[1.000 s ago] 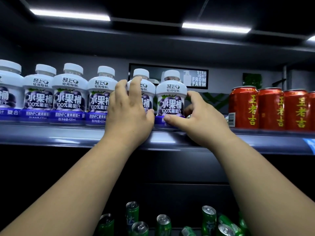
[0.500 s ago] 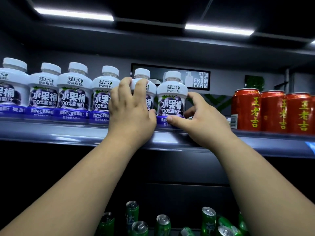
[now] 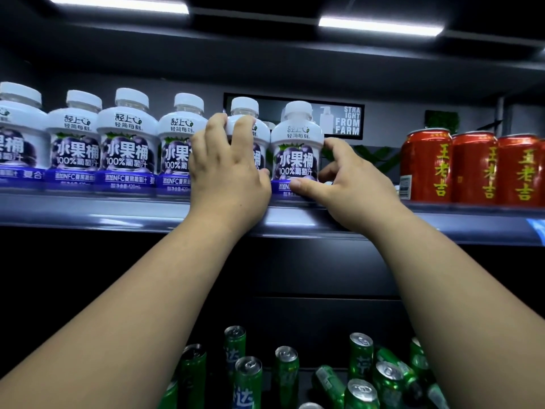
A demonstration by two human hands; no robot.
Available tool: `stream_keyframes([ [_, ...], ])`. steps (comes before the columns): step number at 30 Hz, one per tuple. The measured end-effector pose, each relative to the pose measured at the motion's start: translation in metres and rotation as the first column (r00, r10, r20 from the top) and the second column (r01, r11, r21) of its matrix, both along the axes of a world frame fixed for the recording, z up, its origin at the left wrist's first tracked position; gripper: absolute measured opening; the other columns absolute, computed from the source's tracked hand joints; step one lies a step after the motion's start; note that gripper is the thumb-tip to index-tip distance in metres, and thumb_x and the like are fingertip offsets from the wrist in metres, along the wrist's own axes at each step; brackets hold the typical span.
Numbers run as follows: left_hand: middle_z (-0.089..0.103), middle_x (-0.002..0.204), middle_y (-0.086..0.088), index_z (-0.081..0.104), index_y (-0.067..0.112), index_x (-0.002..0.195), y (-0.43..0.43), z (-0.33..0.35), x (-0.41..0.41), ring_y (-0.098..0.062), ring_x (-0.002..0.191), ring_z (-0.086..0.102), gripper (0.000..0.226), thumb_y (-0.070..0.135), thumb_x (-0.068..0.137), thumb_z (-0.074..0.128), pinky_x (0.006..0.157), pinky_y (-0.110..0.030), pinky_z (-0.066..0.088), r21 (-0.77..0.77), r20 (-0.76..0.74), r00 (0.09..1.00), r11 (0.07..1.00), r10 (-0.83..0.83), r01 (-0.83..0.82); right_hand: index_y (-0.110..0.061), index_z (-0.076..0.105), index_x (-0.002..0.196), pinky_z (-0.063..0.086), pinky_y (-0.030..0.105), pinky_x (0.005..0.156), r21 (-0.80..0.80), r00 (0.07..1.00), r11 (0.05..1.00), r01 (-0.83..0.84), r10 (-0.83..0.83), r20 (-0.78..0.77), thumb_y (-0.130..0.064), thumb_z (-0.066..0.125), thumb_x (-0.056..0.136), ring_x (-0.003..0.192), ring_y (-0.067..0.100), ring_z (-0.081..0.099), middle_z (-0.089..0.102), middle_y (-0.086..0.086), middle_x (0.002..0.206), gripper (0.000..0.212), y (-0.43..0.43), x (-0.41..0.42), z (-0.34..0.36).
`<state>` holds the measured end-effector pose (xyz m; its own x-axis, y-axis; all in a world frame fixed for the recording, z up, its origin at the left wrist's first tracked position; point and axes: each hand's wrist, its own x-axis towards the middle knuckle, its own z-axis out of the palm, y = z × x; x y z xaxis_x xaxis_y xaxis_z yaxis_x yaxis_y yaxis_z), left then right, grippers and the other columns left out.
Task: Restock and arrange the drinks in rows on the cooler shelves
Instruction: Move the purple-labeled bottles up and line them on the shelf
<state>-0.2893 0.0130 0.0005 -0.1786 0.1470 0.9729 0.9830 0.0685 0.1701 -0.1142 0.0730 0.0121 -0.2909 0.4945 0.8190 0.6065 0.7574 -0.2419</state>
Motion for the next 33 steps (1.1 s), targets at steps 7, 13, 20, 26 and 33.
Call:
stream_keyframes([
  [7, 0.027, 0.151, -0.013, 0.032, 0.021, 0.147, 0.0, -0.001, 0.0, -0.038, 0.132, 0.027, 0.074, 0.025, 0.08, 0.064, 0.109, -0.046, 0.026, 0.004, -0.009, 1.0, 1.0, 0.017, -0.017, -0.036, 0.036, 0.141, 0.044, 0.037, 0.08, 0.008, 1.0, 1.0, 0.012, -0.012, 0.003, -0.076, 0.061, 0.075, 0.109, 0.018, 0.06, 0.062, -0.018, 0.1, 0.081, 0.004, -0.001, -0.001],
  [13, 0.026, 0.153, -0.013, 0.034, 0.021, 0.145, -0.001, -0.001, 0.002, -0.036, 0.133, 0.026, 0.071, 0.026, 0.081, 0.064, 0.109, -0.045, 0.026, -0.026, 0.003, 1.0, 0.999, 0.023, -0.023, -0.033, 0.03, 0.147, 0.047, 0.038, 0.086, 0.01, 0.999, 1.0, 0.015, -0.015, 0.043, -0.073, 0.059, 0.08, 0.111, 0.02, 0.061, 0.064, -0.015, 0.111, 0.084, 0.0, 0.002, 0.0],
  [20, 0.029, 0.151, -0.016, 0.037, 0.02, 0.142, -0.006, 0.001, 0.004, -0.039, 0.131, 0.029, 0.069, 0.027, 0.08, 0.066, 0.108, -0.049, 0.029, -0.07, 0.024, 0.999, 0.997, 0.025, -0.023, -0.03, 0.037, 0.136, 0.043, 0.043, 0.09, 0.153, 0.976, 0.967, 0.202, -0.212, 0.05, -0.086, 0.04, 0.072, 0.108, 0.028, 0.06, 0.068, -0.002, 0.111, 0.085, -0.002, -0.004, -0.005],
  [26, 0.019, 0.157, -0.012, 0.034, 0.025, 0.145, -0.016, 0.001, 0.009, -0.035, 0.14, 0.02, 0.068, 0.037, 0.085, 0.064, 0.115, -0.048, 0.024, -0.165, 0.077, 0.997, 0.986, -0.014, 0.027, -0.03, 0.038, 0.146, 0.031, 0.039, 0.109, 0.168, 0.996, 0.985, 0.04, -0.053, 0.074, -0.065, 0.062, 0.082, 0.132, 0.02, 0.044, 0.05, -0.005, 0.145, 0.077, -0.02, 0.017, -0.023],
  [33, 0.056, 0.127, -0.003, 0.059, 0.022, 0.12, -0.039, -0.032, 0.042, -0.029, 0.113, 0.052, 0.048, 0.044, 0.078, 0.053, 0.096, -0.045, 0.045, -0.141, -0.072, 0.99, 0.984, -0.121, 0.11, -0.033, 0.029, 0.154, 0.015, 0.04, 0.123, 0.097, 0.987, 0.995, 0.01, -0.025, 0.159, -0.077, 0.041, 0.075, 0.15, 0.015, 0.02, 0.028, -0.006, 0.162, 0.091, -0.014, 0.063, -0.05],
])
